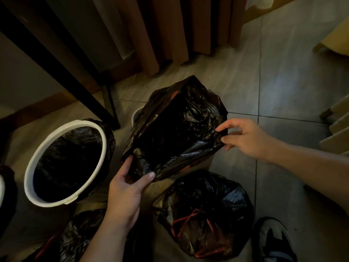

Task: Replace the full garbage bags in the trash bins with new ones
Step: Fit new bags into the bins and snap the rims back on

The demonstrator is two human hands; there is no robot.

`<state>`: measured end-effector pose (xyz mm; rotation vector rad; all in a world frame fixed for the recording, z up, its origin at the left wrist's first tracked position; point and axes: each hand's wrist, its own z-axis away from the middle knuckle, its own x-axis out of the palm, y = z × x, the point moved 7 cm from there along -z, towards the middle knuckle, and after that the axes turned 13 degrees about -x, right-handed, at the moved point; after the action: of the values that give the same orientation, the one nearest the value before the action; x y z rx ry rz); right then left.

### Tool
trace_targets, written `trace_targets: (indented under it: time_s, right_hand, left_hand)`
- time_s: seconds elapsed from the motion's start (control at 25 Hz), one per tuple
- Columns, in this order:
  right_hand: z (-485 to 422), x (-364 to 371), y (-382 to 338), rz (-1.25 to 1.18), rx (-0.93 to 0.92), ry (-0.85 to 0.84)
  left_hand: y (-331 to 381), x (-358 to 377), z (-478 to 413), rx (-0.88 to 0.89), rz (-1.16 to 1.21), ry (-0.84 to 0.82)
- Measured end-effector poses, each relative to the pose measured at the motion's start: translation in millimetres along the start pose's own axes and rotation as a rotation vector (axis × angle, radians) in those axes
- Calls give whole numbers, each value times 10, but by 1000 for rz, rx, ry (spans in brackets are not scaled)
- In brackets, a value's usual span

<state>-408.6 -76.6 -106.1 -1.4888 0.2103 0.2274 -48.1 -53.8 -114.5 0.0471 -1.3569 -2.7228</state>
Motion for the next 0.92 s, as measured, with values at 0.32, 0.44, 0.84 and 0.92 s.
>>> trace_targets:
  time_s: [0.32, 0.44, 0.84, 0.92]
  right_hand:
    - [-96, -26, 108, -90, 2, 30]
    - [-197, -62, 150, -54, 7, 92]
    - [-824, -77, -211, 63, -102, 104]
    - [-1004, -101, -252, 52, -117, 143]
  left_hand:
    - [-12, -163, -125, 25, -78, 78]
    - [131, -185, -189, 101, -313, 197]
    - [677, -37, -579, 99, -342, 387]
    - [769, 12, -711, 117, -327, 378]
